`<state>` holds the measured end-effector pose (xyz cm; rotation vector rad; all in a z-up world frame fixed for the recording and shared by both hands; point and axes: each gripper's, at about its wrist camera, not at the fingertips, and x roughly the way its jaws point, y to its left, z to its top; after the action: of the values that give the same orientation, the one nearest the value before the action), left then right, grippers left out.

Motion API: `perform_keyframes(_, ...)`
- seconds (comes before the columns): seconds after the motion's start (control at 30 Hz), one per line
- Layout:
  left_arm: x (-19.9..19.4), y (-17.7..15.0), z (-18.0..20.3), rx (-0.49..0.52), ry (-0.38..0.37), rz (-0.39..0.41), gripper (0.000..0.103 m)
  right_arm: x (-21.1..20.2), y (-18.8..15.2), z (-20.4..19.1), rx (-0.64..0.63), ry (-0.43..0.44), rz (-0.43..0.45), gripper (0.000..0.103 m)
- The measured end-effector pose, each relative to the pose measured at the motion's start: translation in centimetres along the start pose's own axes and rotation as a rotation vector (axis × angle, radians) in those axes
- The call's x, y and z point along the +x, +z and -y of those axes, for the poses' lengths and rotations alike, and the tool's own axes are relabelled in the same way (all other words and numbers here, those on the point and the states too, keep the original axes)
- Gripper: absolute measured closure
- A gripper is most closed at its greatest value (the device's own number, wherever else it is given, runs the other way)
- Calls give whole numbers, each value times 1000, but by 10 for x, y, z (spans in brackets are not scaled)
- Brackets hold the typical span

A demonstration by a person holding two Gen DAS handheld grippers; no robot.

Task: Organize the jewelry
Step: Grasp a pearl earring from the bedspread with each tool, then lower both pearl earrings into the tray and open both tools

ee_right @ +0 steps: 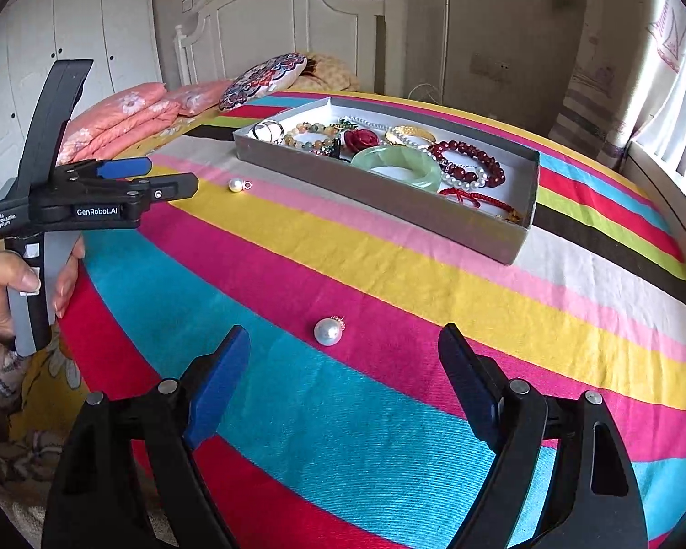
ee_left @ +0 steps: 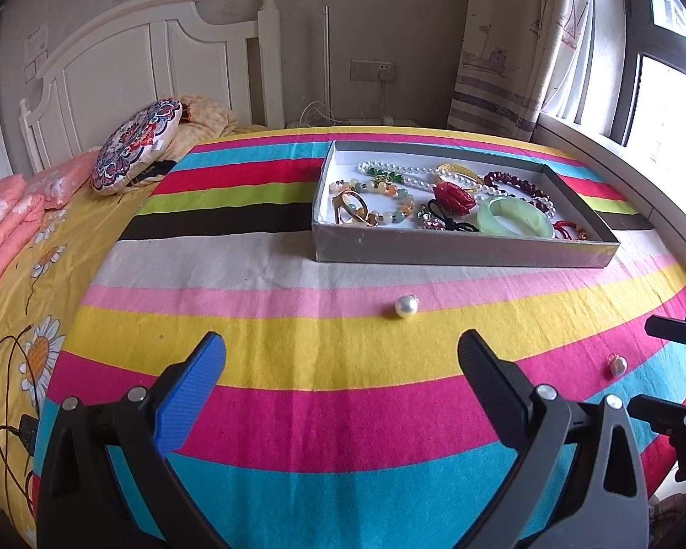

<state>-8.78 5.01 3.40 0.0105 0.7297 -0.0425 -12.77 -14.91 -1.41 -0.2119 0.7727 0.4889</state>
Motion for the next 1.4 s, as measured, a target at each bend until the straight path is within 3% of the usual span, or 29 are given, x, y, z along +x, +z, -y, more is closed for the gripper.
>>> perform_keyframes(0.17,1,1,-1,2,-22,-5,2,6,-3,2,12,2,-16,45)
perform_keyframes(0.37,10,6,5,28,-78,-36,3,7,-3,0,5,16,-9,52)
perform_keyframes(0.47,18,8,11,49,-97,-59,11,8,-1,-1,8,28,-9,54)
perform_keyframes(0.57,27,12,18,71,-116,-82,24,10,1,-4,1,33,-11,59)
perform_keyframes(0.63,35,15,22,75,-152,-121,45,11,2,-8,-15,22,-10,64)
perform_keyframes(0.77,48,22,30,96,-159,-149,64,12,2,-9,-31,2,-8,83)
perform_keyframes(0.8,50,23,33,109,-154,-152,86,12,2,-9,-36,-2,-9,86)
perform_keyframes(0.83,51,24,37,134,-158,-162,90,11,2,-9,-39,-3,-8,86)
perform_keyframes(0.97,44,25,50,193,-150,-139,90,8,4,-6,-28,8,7,86)
perform_keyframes(1.13,36,40,52,157,-185,-102,90,-3,29,11,14,26,66,86)
perform_keyframes(1.4,47,93,83,129,-319,-88,90,24,81,41,42,61,116,86)
